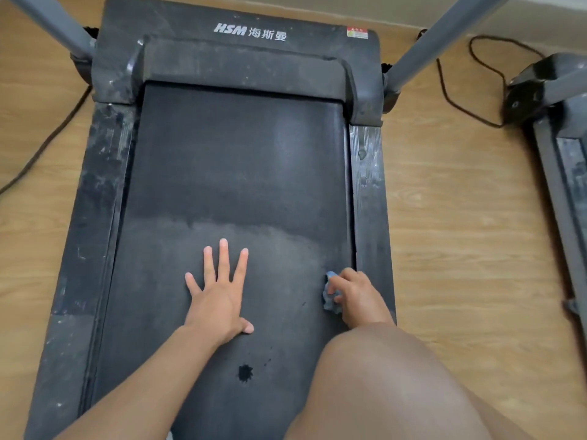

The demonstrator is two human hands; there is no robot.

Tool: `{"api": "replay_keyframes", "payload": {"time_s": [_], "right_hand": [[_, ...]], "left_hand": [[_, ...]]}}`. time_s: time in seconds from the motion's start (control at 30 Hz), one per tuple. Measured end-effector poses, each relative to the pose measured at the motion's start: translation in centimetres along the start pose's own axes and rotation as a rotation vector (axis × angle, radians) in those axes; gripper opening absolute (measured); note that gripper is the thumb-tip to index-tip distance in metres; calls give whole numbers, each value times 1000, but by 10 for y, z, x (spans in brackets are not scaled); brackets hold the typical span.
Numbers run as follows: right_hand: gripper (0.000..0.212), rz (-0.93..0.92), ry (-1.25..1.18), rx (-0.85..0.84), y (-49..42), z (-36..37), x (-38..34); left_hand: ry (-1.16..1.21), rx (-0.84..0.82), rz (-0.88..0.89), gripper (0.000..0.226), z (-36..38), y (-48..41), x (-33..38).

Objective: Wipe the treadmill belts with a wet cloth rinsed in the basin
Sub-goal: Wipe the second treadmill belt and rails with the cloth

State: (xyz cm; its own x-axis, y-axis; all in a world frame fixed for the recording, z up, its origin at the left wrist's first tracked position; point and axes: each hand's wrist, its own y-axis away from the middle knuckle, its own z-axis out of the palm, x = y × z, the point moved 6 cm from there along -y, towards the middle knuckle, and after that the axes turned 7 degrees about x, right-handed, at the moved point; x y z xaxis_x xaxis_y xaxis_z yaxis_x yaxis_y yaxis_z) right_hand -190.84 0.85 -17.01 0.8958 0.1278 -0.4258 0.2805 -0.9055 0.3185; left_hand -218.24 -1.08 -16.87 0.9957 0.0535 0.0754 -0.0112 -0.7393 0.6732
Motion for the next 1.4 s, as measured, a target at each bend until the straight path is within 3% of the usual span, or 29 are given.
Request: {"api": "replay_keyframes", "payload": {"time_s": [0.23, 0.33, 0.5, 0.67, 0.77, 0.87, 1.03, 1.17, 1.27, 1.33, 1.4], "right_hand": [[28, 47, -19, 311, -138, -83, -7], [28, 22, 67, 328, -180, -90, -3], [54, -46, 146, 272, -75, -40, -5], [19, -245, 75, 154, 49, 20, -18], [21, -307, 95, 106, 22, 11, -18], [40, -190, 95, 228, -57, -27, -20], [32, -115, 126, 332, -142, -65, -33], [36, -153, 14, 343, -67, -31, -29], [9, -280, -53, 140, 23, 33, -18], [19, -291, -49, 86, 45, 52, -10], [9, -351, -5, 97, 42, 44, -16]], "left_hand": [[-23, -24, -9, 154, 3, -3, 3], [-48, -30, -12, 154, 4, -6, 3], [-73, -41, -18, 155, 4, -5, 4], [-74, -41, -17, 154, 3, -5, 5], [-76, -26, -9, 154, 3, -5, 5], [-72, -28, -5, 154, 3, -6, 5], [-75, -31, 1, 154, 4, -7, 5], [-72, -36, 0, 154, 6, -6, 4], [-76, -20, 3, 154, 5, -6, 5], [-76, -20, 1, 154, 5, -5, 6], [-78, -15, 3, 154, 4, -5, 7]]}}
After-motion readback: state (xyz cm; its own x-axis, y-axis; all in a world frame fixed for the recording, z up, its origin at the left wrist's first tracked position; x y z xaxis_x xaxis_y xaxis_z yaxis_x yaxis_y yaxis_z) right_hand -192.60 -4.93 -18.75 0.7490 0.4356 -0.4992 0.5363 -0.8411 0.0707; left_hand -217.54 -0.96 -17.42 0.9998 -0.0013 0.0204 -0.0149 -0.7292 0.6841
